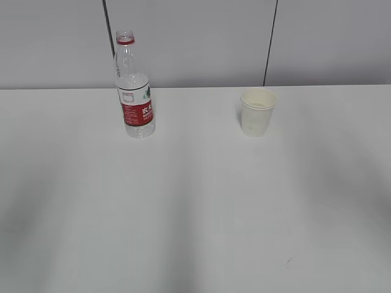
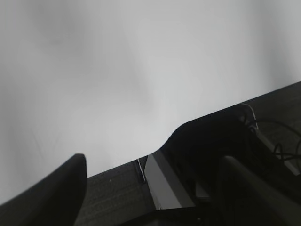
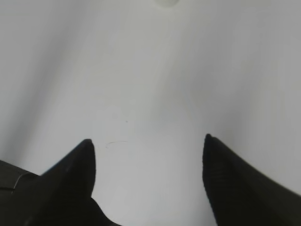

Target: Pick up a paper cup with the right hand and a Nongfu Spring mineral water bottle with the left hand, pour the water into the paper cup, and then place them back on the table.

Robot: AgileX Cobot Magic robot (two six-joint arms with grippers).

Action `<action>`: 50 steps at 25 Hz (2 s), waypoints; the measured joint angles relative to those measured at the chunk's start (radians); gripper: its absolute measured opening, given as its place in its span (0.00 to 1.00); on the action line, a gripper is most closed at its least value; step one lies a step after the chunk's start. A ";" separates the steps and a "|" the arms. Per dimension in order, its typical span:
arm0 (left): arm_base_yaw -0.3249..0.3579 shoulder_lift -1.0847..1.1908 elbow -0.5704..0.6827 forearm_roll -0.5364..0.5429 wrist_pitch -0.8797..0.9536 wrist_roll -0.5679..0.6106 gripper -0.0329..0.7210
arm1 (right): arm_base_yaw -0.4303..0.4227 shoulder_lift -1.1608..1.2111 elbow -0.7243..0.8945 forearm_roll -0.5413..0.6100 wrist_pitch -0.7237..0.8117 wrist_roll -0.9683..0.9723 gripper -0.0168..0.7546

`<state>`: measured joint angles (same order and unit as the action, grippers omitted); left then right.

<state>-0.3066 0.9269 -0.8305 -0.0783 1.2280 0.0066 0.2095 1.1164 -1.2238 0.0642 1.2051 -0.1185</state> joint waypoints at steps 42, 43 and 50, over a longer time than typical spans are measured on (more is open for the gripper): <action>0.000 -0.731 0.286 0.067 -0.148 0.003 0.79 | 0.000 -1.134 0.749 -0.081 0.032 0.038 0.78; 0.000 -0.731 0.286 0.068 -0.151 0.003 0.79 | 0.000 -1.134 0.751 -0.083 0.022 0.038 0.78; 0.000 -0.731 0.286 0.068 -0.156 0.003 0.79 | 0.000 -1.134 0.769 -0.096 -0.074 0.050 0.78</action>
<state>-0.3066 0.1961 -0.5444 -0.0102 1.0721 0.0096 0.2095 -0.0174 -0.4545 -0.0314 1.1306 -0.0684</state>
